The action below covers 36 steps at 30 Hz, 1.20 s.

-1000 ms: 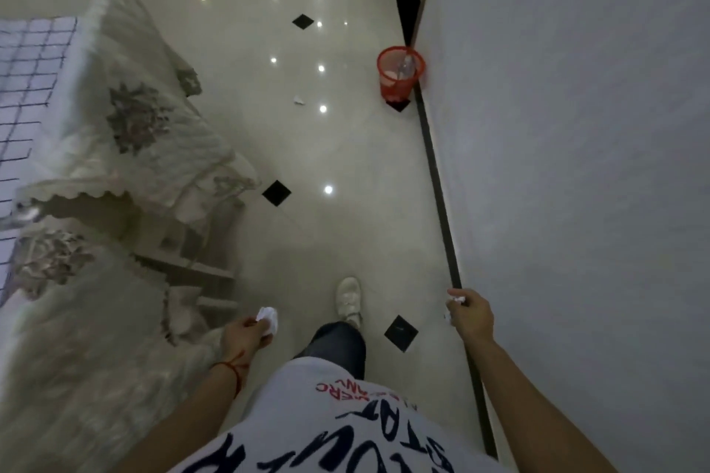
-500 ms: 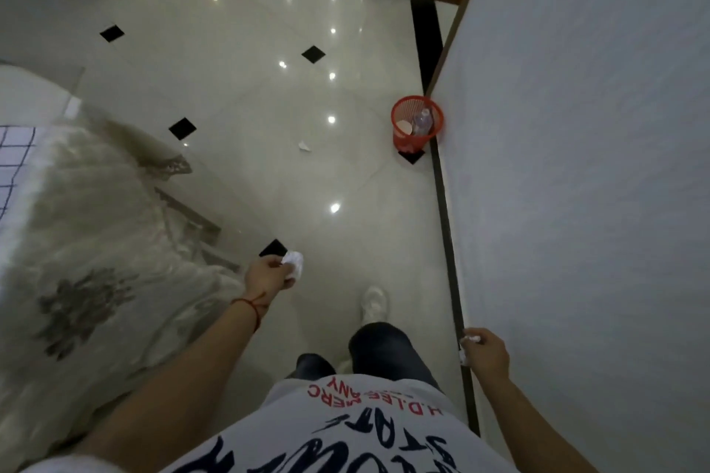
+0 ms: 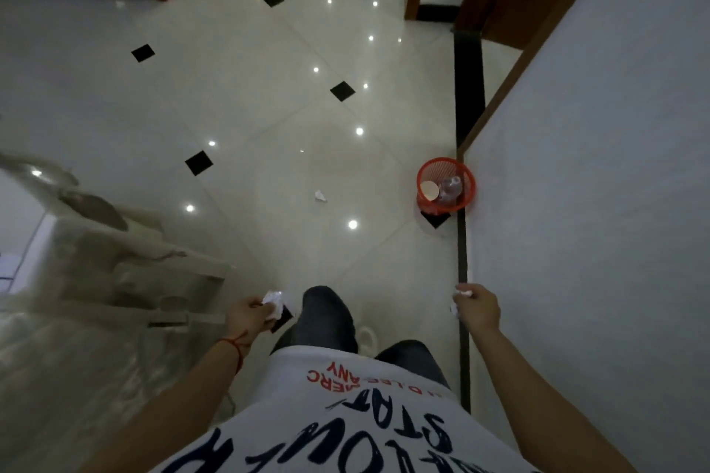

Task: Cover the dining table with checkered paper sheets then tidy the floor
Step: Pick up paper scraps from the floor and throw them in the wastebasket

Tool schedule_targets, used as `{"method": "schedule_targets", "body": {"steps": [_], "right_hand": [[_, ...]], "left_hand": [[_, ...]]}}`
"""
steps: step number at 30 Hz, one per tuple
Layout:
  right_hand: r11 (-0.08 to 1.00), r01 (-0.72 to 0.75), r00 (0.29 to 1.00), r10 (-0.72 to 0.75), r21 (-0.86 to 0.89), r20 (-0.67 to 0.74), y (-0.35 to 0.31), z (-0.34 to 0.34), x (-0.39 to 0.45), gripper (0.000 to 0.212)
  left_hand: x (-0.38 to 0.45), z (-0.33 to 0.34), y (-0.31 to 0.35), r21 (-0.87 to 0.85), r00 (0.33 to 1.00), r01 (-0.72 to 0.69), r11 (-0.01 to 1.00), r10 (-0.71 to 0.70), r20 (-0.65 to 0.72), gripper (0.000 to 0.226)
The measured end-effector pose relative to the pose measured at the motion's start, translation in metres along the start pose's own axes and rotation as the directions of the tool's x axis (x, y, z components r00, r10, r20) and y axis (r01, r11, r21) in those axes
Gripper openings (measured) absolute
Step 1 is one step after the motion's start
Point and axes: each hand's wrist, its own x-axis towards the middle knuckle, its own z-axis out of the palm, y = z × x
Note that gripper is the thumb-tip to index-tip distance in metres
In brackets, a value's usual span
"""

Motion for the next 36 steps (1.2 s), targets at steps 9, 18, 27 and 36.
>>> {"method": "schedule_targets", "body": {"steps": [9,18,27,36], "right_hand": [[0.997,-0.044,0.998,0.047,0.059,-0.047,-0.103,0.034,0.099,0.018],[0.98,-0.157,0.973,0.174,0.119,-0.152,-0.14,0.031,0.14,0.02],[0.944,-0.245,0.953,0.276,0.223,-0.122,-0.155,-0.001,0.208,0.019],[0.953,-0.274,0.956,0.285,0.13,-0.074,-0.136,0.009,0.335,0.021]], "left_hand": [[0.099,0.036,0.141,0.068,0.998,-0.003,0.998,-0.001,0.064,0.015],[0.175,0.137,0.329,0.177,0.976,-0.142,0.974,0.108,0.189,0.027],[0.187,0.31,0.382,0.326,0.904,-0.275,0.905,0.128,0.407,0.031],[0.225,0.443,0.301,0.454,0.919,-0.184,0.872,-0.012,0.395,0.031]]}}
